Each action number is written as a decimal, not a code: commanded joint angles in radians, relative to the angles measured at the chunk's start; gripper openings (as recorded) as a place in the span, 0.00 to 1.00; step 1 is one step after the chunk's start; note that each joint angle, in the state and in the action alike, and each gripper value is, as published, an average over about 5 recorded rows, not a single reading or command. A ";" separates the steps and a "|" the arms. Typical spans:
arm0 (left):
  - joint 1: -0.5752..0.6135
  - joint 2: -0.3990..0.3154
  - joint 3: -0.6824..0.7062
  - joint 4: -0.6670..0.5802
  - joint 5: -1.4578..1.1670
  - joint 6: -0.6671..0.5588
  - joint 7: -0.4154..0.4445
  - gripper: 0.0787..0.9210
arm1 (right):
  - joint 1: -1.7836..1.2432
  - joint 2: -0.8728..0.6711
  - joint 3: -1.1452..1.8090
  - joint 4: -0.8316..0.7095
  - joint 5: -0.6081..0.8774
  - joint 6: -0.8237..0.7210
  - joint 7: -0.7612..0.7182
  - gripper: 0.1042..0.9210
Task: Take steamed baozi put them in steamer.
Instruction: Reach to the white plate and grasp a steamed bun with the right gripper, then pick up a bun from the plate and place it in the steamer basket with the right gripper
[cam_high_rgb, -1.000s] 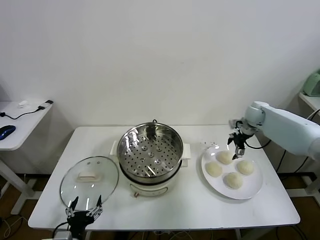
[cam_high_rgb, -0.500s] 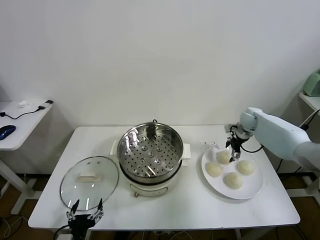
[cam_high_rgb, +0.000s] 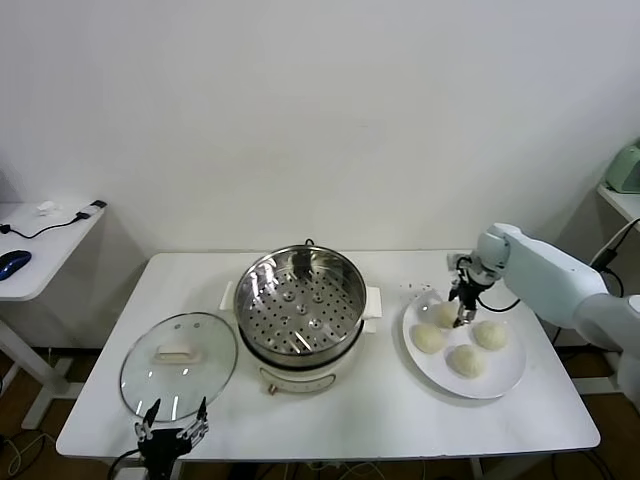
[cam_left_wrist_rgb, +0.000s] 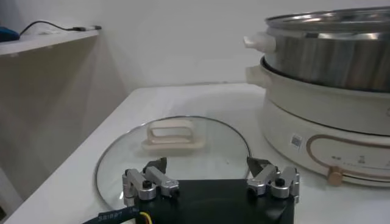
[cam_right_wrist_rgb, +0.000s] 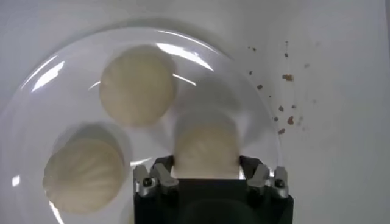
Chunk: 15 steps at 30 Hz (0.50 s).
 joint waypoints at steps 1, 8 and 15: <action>0.003 -0.001 0.003 -0.004 0.006 0.002 0.001 0.88 | -0.012 0.003 0.028 -0.011 -0.021 0.013 -0.005 0.73; 0.008 -0.006 0.009 -0.016 0.014 0.003 0.001 0.88 | 0.103 -0.067 -0.060 0.117 -0.006 0.023 -0.024 0.70; 0.008 -0.003 0.015 -0.021 0.017 0.004 0.000 0.88 | 0.448 -0.096 -0.316 0.322 0.157 0.060 -0.044 0.70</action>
